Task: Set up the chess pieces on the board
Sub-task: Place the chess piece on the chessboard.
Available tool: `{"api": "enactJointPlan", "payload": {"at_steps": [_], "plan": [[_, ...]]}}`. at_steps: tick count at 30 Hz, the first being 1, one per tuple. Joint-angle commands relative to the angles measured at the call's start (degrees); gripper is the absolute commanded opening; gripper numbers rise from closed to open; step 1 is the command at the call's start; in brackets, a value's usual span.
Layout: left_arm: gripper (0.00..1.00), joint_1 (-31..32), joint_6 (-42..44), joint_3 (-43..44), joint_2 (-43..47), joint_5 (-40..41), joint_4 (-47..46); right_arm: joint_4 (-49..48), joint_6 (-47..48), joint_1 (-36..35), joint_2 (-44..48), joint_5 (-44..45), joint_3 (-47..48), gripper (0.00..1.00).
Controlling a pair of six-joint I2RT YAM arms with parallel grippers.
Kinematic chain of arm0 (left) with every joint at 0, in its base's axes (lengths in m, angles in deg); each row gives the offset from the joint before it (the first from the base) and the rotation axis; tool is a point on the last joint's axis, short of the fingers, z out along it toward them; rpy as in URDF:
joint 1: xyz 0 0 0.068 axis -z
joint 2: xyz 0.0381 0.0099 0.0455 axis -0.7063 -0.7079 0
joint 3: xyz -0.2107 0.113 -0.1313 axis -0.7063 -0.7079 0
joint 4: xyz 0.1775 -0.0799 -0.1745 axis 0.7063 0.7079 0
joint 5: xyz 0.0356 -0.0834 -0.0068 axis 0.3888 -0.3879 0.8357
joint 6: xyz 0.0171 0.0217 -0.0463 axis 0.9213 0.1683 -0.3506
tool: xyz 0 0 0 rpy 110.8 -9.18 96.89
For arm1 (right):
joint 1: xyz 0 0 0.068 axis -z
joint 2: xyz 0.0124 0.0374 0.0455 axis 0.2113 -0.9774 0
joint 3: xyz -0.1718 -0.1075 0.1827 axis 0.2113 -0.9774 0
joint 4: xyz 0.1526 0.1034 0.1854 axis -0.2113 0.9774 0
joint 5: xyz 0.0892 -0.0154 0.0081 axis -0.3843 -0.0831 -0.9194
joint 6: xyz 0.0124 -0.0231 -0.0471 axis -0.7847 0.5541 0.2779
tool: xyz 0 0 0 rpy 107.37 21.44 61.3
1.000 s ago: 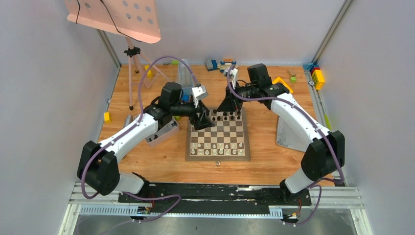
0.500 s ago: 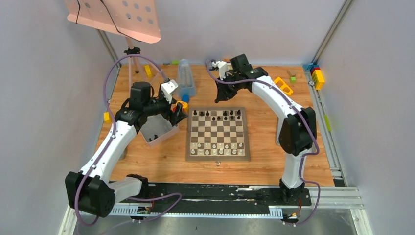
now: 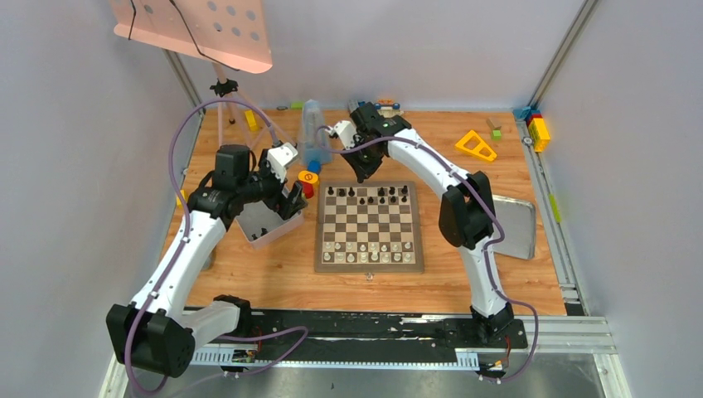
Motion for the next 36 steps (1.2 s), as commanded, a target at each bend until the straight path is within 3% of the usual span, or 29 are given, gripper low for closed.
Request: {"api": "enactJointPlan", "payload": {"at_steps": [1,36], "plan": [[1.0,-0.39,1.58,-0.22,1.63,0.34,0.09,3.22,2.96,-1.4,-2.05,5.62,4.59,0.0],[1.0,-0.41,2.17,-0.94,2.56,2.1,0.53,7.59,5.62,-3.64,-9.02,8.87,9.73,0.0]]}}
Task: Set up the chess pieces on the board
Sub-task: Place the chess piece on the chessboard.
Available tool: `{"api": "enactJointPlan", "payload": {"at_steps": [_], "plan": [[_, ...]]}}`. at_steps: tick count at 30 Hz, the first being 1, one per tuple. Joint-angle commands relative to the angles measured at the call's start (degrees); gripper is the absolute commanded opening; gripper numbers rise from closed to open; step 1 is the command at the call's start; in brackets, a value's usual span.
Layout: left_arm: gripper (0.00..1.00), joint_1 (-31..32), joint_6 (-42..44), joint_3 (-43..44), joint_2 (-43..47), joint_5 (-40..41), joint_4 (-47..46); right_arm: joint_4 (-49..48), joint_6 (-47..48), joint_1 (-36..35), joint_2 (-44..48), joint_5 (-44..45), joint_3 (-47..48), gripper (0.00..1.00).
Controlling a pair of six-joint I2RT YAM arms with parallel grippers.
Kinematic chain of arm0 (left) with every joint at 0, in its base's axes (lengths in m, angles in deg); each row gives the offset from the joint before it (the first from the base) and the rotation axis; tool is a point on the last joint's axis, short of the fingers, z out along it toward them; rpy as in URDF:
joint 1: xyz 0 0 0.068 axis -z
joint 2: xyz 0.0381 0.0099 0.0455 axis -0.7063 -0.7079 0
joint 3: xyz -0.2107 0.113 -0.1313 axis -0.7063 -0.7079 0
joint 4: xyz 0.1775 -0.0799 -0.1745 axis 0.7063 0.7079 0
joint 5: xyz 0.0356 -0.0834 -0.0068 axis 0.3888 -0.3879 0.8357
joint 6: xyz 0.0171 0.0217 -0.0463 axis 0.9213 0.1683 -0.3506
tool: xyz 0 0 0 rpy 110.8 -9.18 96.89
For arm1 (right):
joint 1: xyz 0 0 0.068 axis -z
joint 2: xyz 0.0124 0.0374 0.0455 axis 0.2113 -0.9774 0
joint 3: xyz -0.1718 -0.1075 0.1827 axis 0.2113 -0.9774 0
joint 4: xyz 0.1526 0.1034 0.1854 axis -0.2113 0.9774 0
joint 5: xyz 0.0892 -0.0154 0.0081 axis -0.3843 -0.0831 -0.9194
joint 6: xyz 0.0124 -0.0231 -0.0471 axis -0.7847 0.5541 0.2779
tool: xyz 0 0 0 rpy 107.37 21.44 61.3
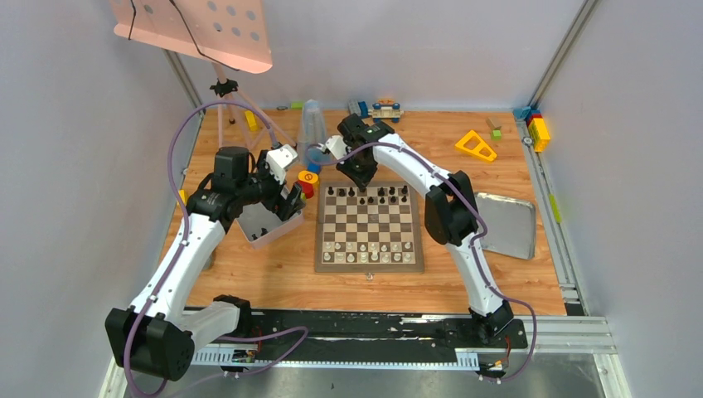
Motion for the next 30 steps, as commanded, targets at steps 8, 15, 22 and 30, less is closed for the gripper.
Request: {"api": "enactJointPlan", "payload": {"at_steps": [8,15,22,30], "plan": [[1.0,-0.38,1.04,-0.19,1.29,0.44,0.37,1.01,1.02,-0.83,-0.94,1.37,2.37,0.0],[1.0,-0.38,1.04,-0.19,1.33,0.58,0.31,1.64,0.95,-1.08,-1.03,1.13,2.28,0.0],[1.0,-0.38,1.05,-0.21,1.37,0.71,0.31,2.05,1.04,-1.34,-1.07,0.91,2.32,0.0],[1.0,-0.38,1.2,-0.28,1.45,0.97,0.31,2.31,0.98,-1.55,-1.45,0.67,2.23,0.02]]}}
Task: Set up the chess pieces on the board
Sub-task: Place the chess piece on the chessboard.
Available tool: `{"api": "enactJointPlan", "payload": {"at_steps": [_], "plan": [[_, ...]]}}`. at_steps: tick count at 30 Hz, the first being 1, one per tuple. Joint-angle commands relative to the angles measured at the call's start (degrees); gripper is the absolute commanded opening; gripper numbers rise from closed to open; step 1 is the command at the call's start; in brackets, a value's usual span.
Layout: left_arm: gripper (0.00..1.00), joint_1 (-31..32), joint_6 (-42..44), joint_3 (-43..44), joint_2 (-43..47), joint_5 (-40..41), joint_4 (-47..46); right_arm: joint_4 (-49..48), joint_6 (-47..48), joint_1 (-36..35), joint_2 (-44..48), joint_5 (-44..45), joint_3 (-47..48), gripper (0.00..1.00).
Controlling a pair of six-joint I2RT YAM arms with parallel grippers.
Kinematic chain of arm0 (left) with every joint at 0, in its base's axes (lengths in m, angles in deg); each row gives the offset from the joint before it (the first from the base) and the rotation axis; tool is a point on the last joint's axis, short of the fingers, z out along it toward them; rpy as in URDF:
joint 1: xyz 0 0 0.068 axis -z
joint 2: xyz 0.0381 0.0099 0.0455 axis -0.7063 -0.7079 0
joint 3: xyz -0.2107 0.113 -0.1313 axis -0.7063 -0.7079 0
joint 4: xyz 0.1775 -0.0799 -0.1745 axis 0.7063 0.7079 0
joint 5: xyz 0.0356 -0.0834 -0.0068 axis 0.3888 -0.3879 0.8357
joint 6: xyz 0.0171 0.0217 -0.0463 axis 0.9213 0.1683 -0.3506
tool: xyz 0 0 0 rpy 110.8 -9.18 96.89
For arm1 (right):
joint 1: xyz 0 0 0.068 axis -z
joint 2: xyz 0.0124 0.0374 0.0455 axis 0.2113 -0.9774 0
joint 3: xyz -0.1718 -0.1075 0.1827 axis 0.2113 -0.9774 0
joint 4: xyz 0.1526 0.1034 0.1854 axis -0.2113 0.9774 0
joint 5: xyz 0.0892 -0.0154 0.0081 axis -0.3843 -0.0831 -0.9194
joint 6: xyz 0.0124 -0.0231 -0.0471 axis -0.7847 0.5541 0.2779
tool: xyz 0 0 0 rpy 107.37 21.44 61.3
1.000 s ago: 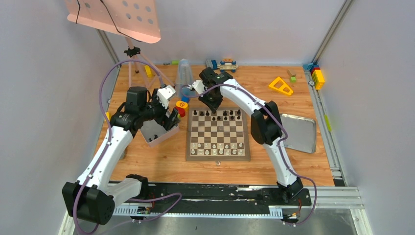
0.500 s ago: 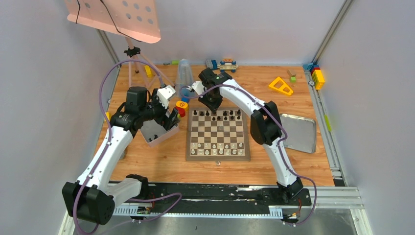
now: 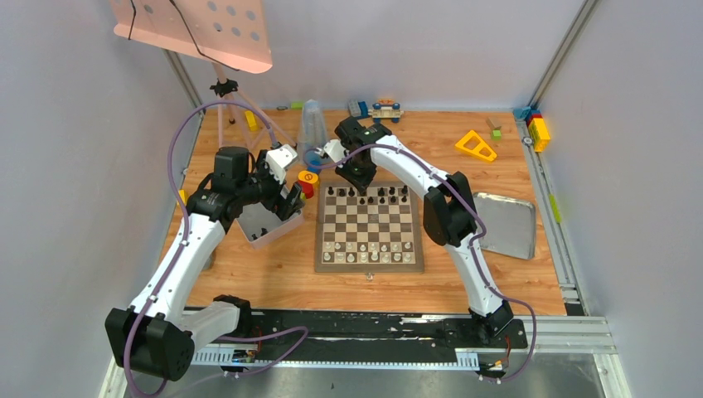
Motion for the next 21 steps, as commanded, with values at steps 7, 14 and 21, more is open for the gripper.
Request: {"api": "enactJointPlan", "payload": {"at_steps": [7,14,21], "plan": [[1.0,-0.39,1.26,-0.33,1.53,0.16,0.37,-0.24,0.04,-0.43,-1.88,0.01,2.61,0.14],[1.0,-0.41,1.37,-0.35,1.59,0.6,0.39,-1.13,-0.51,-0.43,-1.93,0.27,3.3,0.25],[1.0,-0.41,2.58,-0.73,1.76,3.18,1.16,-1.82,-1.28,-0.35,-0.7,0.72,3.79,0.45]]}}
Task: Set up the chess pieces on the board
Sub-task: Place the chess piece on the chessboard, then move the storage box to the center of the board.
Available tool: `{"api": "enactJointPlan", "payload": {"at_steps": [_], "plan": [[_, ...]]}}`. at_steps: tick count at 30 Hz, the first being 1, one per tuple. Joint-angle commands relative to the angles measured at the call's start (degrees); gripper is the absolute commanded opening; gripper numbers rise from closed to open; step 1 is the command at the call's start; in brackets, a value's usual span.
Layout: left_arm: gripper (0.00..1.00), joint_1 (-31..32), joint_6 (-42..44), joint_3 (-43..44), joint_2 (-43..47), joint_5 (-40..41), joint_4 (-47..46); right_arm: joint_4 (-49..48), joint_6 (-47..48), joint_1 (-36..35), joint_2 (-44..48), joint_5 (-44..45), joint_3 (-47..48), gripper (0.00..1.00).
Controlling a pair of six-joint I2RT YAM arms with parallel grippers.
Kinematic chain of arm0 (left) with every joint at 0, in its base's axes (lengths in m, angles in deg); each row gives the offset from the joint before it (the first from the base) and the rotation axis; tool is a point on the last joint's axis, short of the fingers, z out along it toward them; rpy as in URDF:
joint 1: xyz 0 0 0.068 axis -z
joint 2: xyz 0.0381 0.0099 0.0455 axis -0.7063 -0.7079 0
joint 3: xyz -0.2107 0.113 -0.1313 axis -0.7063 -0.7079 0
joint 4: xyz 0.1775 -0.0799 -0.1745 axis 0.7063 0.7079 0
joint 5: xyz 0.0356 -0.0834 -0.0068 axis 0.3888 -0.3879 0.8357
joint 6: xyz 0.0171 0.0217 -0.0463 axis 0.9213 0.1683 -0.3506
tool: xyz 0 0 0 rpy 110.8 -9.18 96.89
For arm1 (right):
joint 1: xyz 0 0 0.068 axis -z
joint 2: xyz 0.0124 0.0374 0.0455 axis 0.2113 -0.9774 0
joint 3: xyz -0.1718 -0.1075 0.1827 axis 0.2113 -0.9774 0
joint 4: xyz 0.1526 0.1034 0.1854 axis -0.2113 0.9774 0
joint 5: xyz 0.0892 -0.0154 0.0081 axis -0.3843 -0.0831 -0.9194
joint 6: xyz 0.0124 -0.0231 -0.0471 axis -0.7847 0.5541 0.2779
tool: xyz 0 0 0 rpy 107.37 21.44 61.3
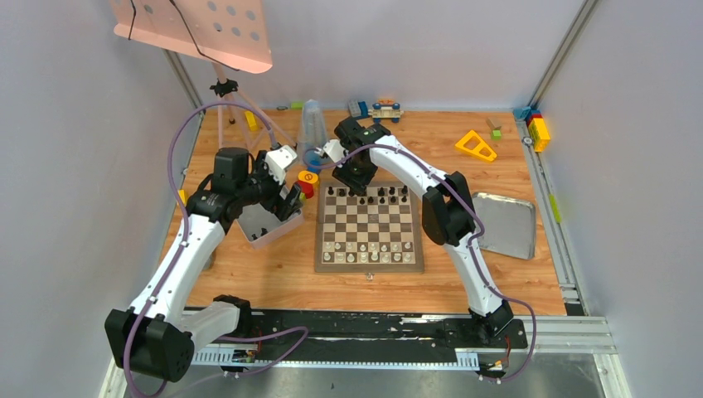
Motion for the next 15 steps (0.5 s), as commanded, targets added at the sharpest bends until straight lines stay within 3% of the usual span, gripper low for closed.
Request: {"api": "enactJointPlan", "payload": {"at_steps": [1,8,15], "plan": [[1.0,-0.45,2.37,-0.93,1.78,2.56,1.32,-2.11,-1.13,-0.3,0.72,0.67,3.06,0.48],[1.0,-0.55,10.86,-4.19,2.4,9.2,4.58,-4.7,-3.57,0.55,5.21,-1.07,4.07,0.65],[1.0,-0.58,23.5,-6.57,-5.92,12.75,5.73,-8.25,-6.62,2.04,12.99,-5.38,0.03,0.67]]}}
